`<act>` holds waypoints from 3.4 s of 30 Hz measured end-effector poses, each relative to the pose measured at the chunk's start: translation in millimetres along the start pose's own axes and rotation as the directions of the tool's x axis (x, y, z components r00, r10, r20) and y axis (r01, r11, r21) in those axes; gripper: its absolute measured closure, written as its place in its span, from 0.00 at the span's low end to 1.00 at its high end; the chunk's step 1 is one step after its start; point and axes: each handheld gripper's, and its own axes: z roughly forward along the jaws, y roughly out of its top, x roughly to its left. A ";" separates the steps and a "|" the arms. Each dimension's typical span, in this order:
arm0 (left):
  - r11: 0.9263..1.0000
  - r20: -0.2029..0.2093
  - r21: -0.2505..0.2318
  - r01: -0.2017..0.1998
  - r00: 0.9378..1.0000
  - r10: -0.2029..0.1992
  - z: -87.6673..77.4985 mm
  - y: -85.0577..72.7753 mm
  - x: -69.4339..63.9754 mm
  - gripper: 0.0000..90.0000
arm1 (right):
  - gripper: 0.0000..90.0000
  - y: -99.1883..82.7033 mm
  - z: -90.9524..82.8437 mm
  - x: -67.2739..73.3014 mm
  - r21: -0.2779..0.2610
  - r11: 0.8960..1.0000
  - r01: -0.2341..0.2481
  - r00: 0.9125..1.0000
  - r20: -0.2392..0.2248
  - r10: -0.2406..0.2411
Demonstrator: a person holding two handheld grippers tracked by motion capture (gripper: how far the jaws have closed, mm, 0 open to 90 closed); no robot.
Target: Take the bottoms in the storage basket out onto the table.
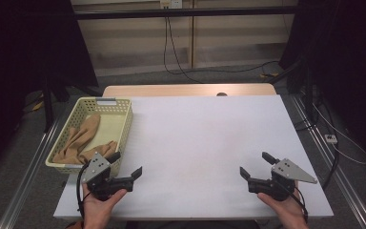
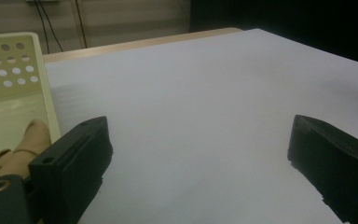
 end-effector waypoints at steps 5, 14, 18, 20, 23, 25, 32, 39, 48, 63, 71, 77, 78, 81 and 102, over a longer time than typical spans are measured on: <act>1.000 -0.019 -0.005 0.000 1.000 0.000 -0.3 1.7 1.7 0.07 | 0.08 -0.4 0.0 0.2 0.002 1.000 -0.003 1.000 -0.011 0.003; 1.000 -0.011 0.012 -0.011 1.000 0.011 5.3 4.4 -0.2 0.06 | 0.08 -1.7 -1.1 -3.1 0.001 1.000 -0.011 1.000 -0.017 0.011; 1.000 -0.003 0.012 -0.009 1.000 0.009 6.9 4.5 2.6 0.05 | 0.07 -2.5 -2.7 -4.5 0.004 1.000 -0.022 1.000 -0.014 0.022; 1.000 -0.003 0.017 -0.007 1.000 0.007 7.3 4.7 3.8 0.05 | 0.07 -2.7 -3.7 -4.5 0.003 1.000 -0.021 1.000 -0.013 0.021; 1.000 -0.001 0.012 -0.017 1.000 0.017 6.7 6.4 3.9 0.05 | 0.07 -2.9 -4.1 -4.4 0.004 1.000 -0.022 1.000 -0.010 0.022; 1.000 -0.004 0.008 -0.023 1.000 0.023 5.8 7.1 3.9 0.05 | 0.07 -2.9 -4.0 -4.5 0.005 1.000 -0.020 1.000 -0.009 0.020; 1.000 -0.008 0.008 -0.019 1.000 0.019 1.5 7.0 8.8 0.06 | 0.07 -3.1 -3.3 -4.0 0.013 1.000 -0.021 1.000 -0.007 0.021; 0.999 0.006 0.011 -0.032 0.999 0.032 -5.1 9.5 9.8 0.06 | 0.07 -1.7 -2.0 -2.0 0.017 1.000 -0.007 1.000 -0.005 0.007; 0.998 -0.004 0.002 -0.061 0.998 0.061 -9.4 15.7 9.9 0.05 | 0.07 -1.6 -1.7 -1.7 0.017 1.000 -0.009 1.000 -0.014 0.009; 0.995 -0.015 0.041 -0.091 0.996 0.092 -17.2 25.7 18.0 0.05 | 0.07 -1.5 -1.0 -0.7 0.017 1.000 -0.006 1.000 -0.021 0.007; 0.996 -0.052 0.056 -0.075 0.996 0.077 -25.4 31.9 27.9 0.07 | 0.07 -1.2 -1.1 0.1 0.017 1.000 -0.005 1.000 -0.022 0.005; 0.995 -0.094 0.066 -0.076 0.992 0.082 -36.0 35.4 39.4 0.09 | 0.07 -1.4 -0.8 0.0 0.021 1.000 -0.003 1.000 -0.021 0.003; 0.995 -0.098 0.063 -0.076 0.992 0.081 -37.5 35.9 42.3 0.10 | 0.07 -1.5 -0.5 -0.3 0.023 1.000 -0.004 1.000 -0.020 0.005; 0.995 -0.115 0.068 -0.072 0.990 0.080 -39.2 37.4 49.1 0.10 | 0.07 -1.7 0.3 -0.5 0.024 1.000 -0.006 1.000 -0.019 0.006; 0.962 -0.208 0.269 -0.048 0.972 0.107 -35.2 31.4 80.6 0.14 | 0.07 -1.8 0.5 0.1 0.027 1.000 -0.006 1.000 -0.027 0.006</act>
